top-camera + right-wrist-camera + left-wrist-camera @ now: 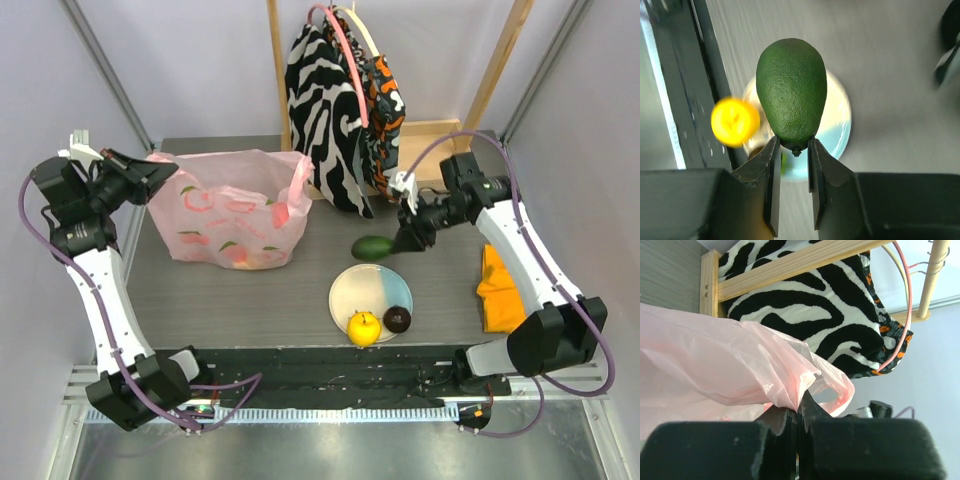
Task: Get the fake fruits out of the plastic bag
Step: Place the fake fruit on the plate.
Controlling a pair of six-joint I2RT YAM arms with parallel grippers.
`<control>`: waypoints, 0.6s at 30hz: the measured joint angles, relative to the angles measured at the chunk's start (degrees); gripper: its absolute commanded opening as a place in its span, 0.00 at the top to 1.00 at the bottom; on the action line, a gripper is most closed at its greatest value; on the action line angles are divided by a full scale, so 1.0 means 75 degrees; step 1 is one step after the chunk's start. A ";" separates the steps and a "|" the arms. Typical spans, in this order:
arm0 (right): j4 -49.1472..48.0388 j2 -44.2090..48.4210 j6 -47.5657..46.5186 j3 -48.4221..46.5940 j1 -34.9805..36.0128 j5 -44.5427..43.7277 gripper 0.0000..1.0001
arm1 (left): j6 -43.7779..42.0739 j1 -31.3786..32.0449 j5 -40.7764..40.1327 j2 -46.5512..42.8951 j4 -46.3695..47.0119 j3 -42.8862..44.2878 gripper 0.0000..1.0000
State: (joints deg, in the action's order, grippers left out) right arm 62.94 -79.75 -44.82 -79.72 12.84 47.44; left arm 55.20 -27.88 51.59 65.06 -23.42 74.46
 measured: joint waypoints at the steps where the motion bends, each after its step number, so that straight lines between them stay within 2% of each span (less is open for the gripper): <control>1: 0.0163 0.0041 -0.0300 0.0306 -0.0149 -0.0076 0.97 | -0.0052 -0.0003 0.0003 -0.0012 -0.0026 0.0003 1.00; 5: 0.0326 0.0111 -0.1271 0.1606 -0.0592 -0.0466 0.96 | -0.0379 -0.0003 0.0015 -0.0114 -0.0289 0.0012 1.00; 8: 0.0242 0.0189 -0.1530 0.2276 -0.0597 -0.0629 0.95 | -0.0522 -0.0003 0.0012 -0.0224 -0.0458 0.0012 1.00; 15: -0.0819 0.0128 -0.0985 0.3279 -0.0624 -0.0746 0.92 | -0.0860 -0.0003 0.0000 -0.0396 -0.0822 0.0012 1.00; 17: -0.1134 -0.0035 -0.0761 0.3325 -0.0629 -0.0737 0.89 | -0.0991 -0.0003 -0.0009 -0.0449 -0.0979 0.0012 1.00; 18: -0.1361 -0.0108 -0.0609 0.3375 -0.0629 -0.0737 0.82 | -0.1032 -0.0003 -0.0017 -0.0484 -0.1067 0.0009 1.00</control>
State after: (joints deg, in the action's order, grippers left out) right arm 52.73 -80.55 -49.39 -54.41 8.12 41.91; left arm 47.46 -27.90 51.46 61.43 -31.42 74.52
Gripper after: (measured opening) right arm 0.286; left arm 0.015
